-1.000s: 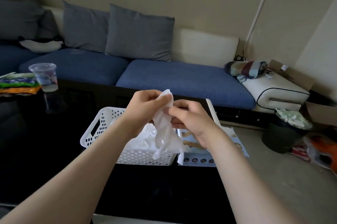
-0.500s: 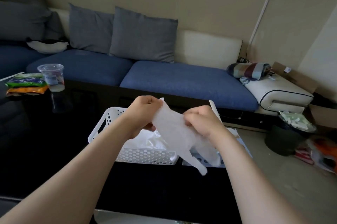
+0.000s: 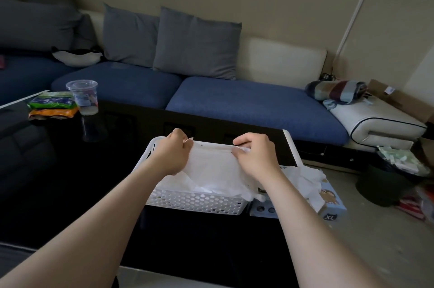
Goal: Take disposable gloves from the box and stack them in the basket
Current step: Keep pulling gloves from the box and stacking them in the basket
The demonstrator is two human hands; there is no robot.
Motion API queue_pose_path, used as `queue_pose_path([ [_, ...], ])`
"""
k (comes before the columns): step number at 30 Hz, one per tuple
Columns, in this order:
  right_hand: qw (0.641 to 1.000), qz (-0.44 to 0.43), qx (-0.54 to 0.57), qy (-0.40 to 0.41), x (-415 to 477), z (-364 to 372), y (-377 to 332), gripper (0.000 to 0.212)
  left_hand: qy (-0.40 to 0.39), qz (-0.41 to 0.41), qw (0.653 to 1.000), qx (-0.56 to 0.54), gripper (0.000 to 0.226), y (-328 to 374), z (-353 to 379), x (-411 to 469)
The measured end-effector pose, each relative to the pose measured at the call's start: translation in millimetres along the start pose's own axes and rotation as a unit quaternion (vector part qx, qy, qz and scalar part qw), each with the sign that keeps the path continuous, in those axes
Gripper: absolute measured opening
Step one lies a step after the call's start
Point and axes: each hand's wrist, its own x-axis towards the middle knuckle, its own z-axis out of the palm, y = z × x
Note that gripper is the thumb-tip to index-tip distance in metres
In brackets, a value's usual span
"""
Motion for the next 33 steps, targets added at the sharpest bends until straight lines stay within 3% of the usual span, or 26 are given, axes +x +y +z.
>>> queue_pose_path([
  [5,0.997,-0.048,-0.061,0.006,7,23,-2,0.021,0.001,0.012,1.0,-0.002,0.024,-22,1,12],
  [10,0.989,-0.089,-0.118,-0.002,13,38,-7,0.032,0.017,0.032,0.996,0.082,0.017,-33,1,15],
  [16,0.976,-0.101,-0.189,-0.023,16,42,-9,0.017,0.059,-0.017,0.979,0.193,0.04,-24,1,8],
  [21,0.968,-0.131,-0.213,-0.032,17,37,-20,0.009,0.047,-0.048,0.966,0.25,0.027,-19,2,8],
  [23,0.966,-0.129,-0.219,-0.053,16,34,-25,0.019,0.051,-0.034,0.955,0.29,0.031,-13,2,8],
  [26,0.961,-0.12,-0.216,-0.123,10,26,-34,0.035,0.031,0.06,0.949,0.309,0.035,-11,10,13],
  [30,0.922,-0.059,-0.235,-0.301,3,19,-39,0.081,-0.142,0.089,0.957,0.236,0.037,-20,21,17],
  [33,0.894,-0.055,-0.257,-0.363,1,20,-34,0.094,-0.195,0.065,0.954,0.216,0.054,-24,22,18],
])
